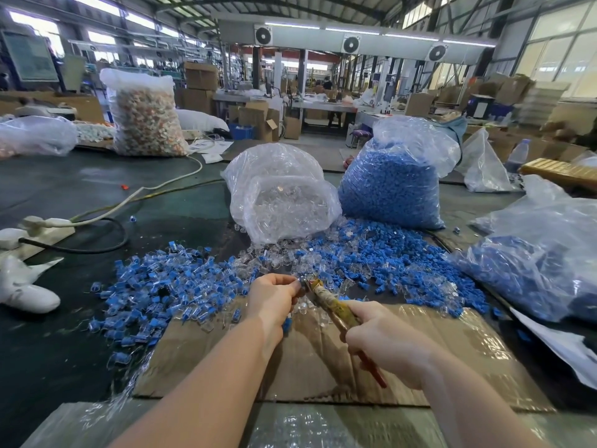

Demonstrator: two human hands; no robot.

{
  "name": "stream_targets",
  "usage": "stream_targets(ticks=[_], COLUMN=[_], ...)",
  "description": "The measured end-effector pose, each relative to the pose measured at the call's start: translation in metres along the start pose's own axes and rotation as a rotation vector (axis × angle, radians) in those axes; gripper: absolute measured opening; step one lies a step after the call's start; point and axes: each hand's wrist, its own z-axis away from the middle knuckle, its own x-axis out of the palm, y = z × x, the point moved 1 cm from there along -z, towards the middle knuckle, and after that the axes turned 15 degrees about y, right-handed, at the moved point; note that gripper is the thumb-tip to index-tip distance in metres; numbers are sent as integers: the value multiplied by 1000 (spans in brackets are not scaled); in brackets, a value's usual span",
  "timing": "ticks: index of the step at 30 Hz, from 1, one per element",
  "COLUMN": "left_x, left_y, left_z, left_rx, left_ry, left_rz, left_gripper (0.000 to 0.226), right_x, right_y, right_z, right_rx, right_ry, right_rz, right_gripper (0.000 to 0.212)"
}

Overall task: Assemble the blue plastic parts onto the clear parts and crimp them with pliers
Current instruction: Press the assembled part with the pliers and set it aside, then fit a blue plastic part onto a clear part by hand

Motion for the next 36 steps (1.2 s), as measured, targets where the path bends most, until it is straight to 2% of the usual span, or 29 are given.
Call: stream_targets(ticks=[4, 8, 11, 13, 15, 17, 19, 22, 26, 31, 36], left_x=[1, 0, -6, -15, -27, -42, -55, -67, -70, -59, -39], left_y=[0, 1, 3, 5, 7, 7, 4, -5, -14, -16, -26], left_z=[1, 0, -4, -11, -19, -29, -37, -45, -47, -40, -19], left_rx=[-3, 52, 174, 337, 504, 618, 676, 703, 727, 747, 919], left_ry=[20, 29, 96, 193, 288, 395, 478, 486, 443, 468, 313], left_rz=[26, 19, -48, -207, -408, -598, -745, -909, -1001, -907, -743], left_gripper=[5, 6, 5, 4, 6, 10, 16, 23, 27, 27, 13], right_x=[0, -2, -2, -5, -14, -26, -35, -39, -37, -36, -35], right_y=[2, 3, 7, 13, 24, 40, 52, 64, 77, 79, 76], right_z=[0, 2, 2, -2, -8, -14, -16, -17, -18, -15, -13], right_rx=[-7, 164, 182, 72, -42, -53, 15, 101, 107, 74, 107], right_ry=[24, -21, 104, 306, 504, 648, 730, 739, 731, 741, 726], right_rz=[-5, -351, -479, -332, -66, 255, 484, 679, 818, 867, 878], right_gripper=[37, 48, 55, 56, 51, 47, 50, 55, 54, 51, 49])
